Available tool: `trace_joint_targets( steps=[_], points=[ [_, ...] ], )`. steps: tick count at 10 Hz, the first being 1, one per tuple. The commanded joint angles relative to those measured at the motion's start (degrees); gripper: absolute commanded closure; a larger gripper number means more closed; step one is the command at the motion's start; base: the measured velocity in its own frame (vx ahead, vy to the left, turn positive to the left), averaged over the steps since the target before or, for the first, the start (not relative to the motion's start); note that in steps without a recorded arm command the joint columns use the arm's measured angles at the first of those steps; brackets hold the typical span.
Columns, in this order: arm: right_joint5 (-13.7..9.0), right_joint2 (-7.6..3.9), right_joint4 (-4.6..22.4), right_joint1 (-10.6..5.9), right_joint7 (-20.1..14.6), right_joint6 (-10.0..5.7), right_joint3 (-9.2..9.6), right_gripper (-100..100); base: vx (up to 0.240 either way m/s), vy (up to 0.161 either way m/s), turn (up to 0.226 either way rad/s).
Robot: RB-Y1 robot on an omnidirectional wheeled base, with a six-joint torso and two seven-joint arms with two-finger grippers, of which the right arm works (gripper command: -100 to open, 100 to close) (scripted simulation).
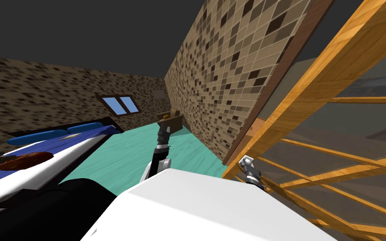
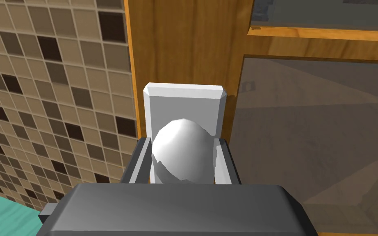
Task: Pull the door open
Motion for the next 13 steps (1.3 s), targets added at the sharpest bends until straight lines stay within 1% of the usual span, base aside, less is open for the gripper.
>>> trace_joint_targets(
  steps=[1, 3, 4, 5, 7, 8, 10, 11, 12, 13],
  points=[
    [1.0, -0.64, -0.2, 0.0, -1.9, -0.17, 1.84, 100, -0.329, -0.011, 0.1],
    [1.8, -1.19, -0.9, 0.26, -3.1, 0.07, 3.39, 100, -0.268, 0.006, 0.076],
    [1.5, -0.9, -1.3, 0.49, -2.3, 0.6, 2.83, 100, -0.124, -0.005, 0.03],
    [2.2, -1.19, -1.8, 1.02, -3.1, 0.57, 4.14, 100, -0.186, -0.016, 0.058],
    [3.0, -1.83, -2.4, 1.52, -4.2, 0.12, 5.59, 100, -0.252, -0.01, 0.068],
    [3.7, -2.36, -2.9, 1.95, -5.0, -0.26, 6.81, 100, -0.252, -0.036, 0.086],
    [4.7, -3.16, -3.7, 2.58, -6.3, -0.83, 8.61, 100, -0.257, -0.011, 0.067],
    [5.0, -3.38, -4.0, 2.76, -6.7, -0.99, 9.12, 100, -0.267, -0.01, 0.055],
    [4.8, -3.21, -3.5, 2.53, -6.5, -0.9, 8.76, 100, -0.109, -0.001, 0.017],
    [5.4, -3.95, -3.8, 3.44, -7.6, -1.56, 10.06, 100, -0.154, -0.011, 0.106]
  ],
)
